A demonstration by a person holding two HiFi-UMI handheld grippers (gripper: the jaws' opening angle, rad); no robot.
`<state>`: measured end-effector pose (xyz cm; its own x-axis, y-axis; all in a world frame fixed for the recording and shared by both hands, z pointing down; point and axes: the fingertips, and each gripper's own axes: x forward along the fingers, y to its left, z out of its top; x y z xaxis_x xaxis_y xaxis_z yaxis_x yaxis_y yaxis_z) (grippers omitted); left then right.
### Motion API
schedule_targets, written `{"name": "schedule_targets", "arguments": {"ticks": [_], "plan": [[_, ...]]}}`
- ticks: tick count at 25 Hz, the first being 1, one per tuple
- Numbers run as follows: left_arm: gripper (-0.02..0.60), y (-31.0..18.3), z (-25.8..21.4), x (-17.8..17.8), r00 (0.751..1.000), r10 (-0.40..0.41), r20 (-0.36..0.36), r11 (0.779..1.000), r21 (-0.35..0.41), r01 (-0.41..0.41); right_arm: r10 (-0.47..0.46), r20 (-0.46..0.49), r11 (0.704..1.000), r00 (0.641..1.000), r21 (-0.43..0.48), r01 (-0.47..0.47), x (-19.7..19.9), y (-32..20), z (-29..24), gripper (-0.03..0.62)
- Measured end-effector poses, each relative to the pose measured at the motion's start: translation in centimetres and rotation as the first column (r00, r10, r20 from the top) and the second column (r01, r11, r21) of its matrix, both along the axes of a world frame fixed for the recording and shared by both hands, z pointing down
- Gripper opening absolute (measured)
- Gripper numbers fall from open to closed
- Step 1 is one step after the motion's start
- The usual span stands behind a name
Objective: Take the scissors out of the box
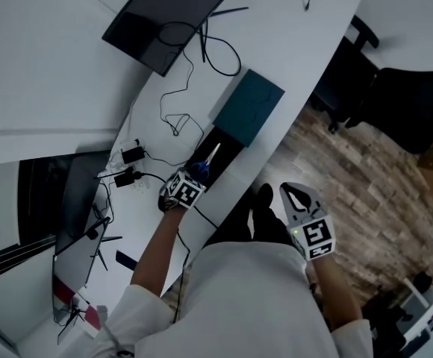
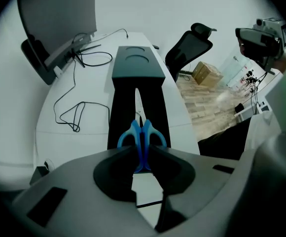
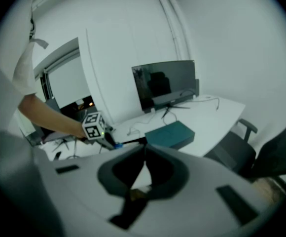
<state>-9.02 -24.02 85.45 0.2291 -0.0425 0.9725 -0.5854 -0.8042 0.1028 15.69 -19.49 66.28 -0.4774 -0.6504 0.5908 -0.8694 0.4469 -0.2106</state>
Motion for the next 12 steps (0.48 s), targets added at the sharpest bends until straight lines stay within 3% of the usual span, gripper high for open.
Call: {"name": "schedule_targets", "arguments": {"ticks": [5, 12], "plan": [[0.104, -0.7, -4.1, 0.2, 0.989, -0.087, -0.118, 0.991, 0.092, 0.098, -0.002, -0.014, 0.999, 1.000, 0.041, 0.003, 0.4, 0.4, -1.9, 0.034], [0.104, -1.9, -12.5, 0.7, 0.929, -0.179, -0.324, 0.950, 0.189, 0.249, 0.022, -0.026, 0.996, 0.999, 0.091, -0.020, 2.1, 0.2, -5.2, 0.034]]}}
